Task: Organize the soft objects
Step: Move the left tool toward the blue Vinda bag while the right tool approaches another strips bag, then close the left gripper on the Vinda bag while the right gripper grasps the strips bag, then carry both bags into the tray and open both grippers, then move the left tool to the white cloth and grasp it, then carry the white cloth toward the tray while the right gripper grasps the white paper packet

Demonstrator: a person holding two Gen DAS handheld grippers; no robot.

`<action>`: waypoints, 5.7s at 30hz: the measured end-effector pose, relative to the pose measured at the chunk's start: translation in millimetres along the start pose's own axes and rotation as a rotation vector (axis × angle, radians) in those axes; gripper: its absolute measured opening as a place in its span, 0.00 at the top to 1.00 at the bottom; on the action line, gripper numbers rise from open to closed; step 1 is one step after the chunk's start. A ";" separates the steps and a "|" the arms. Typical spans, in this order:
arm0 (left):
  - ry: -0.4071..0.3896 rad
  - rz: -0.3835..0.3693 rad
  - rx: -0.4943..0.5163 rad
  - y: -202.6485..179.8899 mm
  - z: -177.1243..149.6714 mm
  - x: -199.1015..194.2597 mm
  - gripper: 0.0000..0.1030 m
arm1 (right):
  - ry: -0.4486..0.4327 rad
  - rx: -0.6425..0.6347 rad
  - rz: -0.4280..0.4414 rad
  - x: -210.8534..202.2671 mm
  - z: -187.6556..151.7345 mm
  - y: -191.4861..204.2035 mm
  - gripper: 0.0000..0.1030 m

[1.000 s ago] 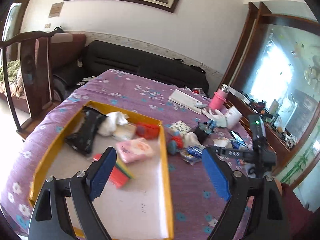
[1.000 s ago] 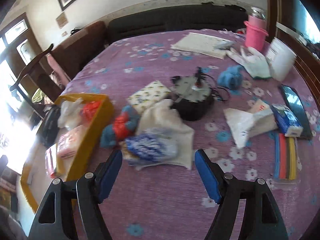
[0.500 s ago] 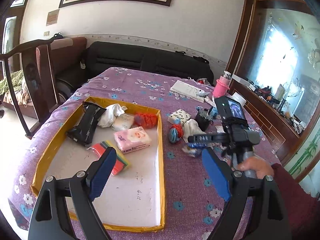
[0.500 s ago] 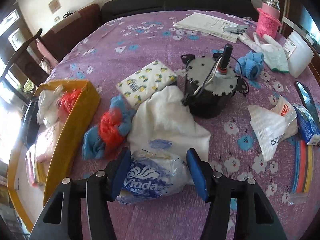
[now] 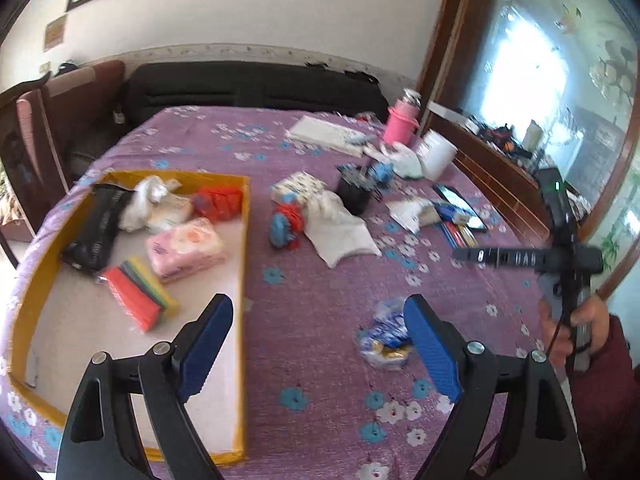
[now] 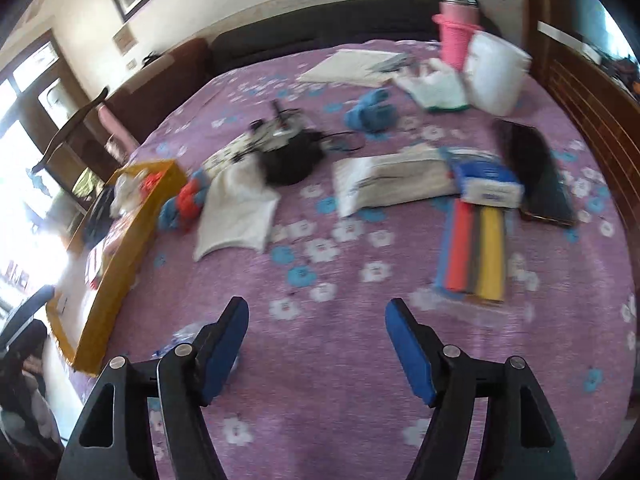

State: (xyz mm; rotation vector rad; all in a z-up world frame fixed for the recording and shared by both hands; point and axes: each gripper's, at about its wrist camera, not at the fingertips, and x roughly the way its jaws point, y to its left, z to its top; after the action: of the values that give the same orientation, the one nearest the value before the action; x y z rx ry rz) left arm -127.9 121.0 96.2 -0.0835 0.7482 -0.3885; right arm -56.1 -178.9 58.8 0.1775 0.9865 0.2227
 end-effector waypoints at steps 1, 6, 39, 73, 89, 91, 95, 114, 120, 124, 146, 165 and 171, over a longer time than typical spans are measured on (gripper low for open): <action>0.020 -0.014 0.018 -5.9 -2.2 6.8 0.16 | -0.006 0.033 -0.018 -2.5 1.1 -14.2 0.27; 0.169 -0.055 0.114 -42.4 -17.0 62.4 0.16 | -0.023 0.160 -0.121 -4.5 -7.5 -72.0 0.27; -0.002 -0.013 -0.060 26.1 2.0 8.3 0.50 | 0.014 0.202 -0.089 -8.6 -25.8 -64.4 0.53; -0.127 0.273 -0.465 205.1 -39.7 -68.0 0.26 | 0.282 -0.330 0.254 116.8 6.7 316.0 0.52; -0.157 0.314 -0.398 176.9 -36.9 -75.7 0.26 | 0.027 -0.319 0.139 85.0 21.9 289.8 0.24; -0.157 0.304 -0.374 164.9 -32.9 -75.5 0.26 | -0.030 -0.295 0.131 61.9 22.4 264.5 0.23; -0.159 0.278 -0.311 136.1 -23.1 -74.4 0.26 | -0.113 -0.221 0.072 28.9 26.9 199.2 0.11; 0.121 0.035 -0.061 -17.8 27.1 57.3 0.14 | -0.245 0.362 -0.157 21.2 14.1 -85.9 0.02; 0.162 0.101 0.076 -50.8 58.1 141.3 0.15 | -0.265 0.353 -0.123 15.7 12.7 -86.4 0.02; 0.177 0.169 0.223 -66.3 74.5 195.6 0.16 | -0.260 0.364 -0.103 16.6 13.5 -89.2 0.02; 0.282 -0.083 0.147 -48.3 22.3 104.4 0.82 | -0.238 0.419 -0.168 20.9 8.0 -101.5 0.02; 0.201 -0.092 0.000 -43.6 9.3 118.3 0.90 | -0.223 0.438 -0.215 23.1 8.7 -112.7 0.02; 0.029 -0.173 -0.101 -8.5 14.3 47.4 0.90 | -0.199 0.433 -0.223 28.6 8.4 -113.3 0.02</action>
State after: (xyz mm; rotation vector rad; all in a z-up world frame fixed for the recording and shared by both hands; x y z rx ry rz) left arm -89.4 94.5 77.8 -0.2393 0.7914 -0.5171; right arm -21.8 -280.7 12.1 0.4727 0.8378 -0.2131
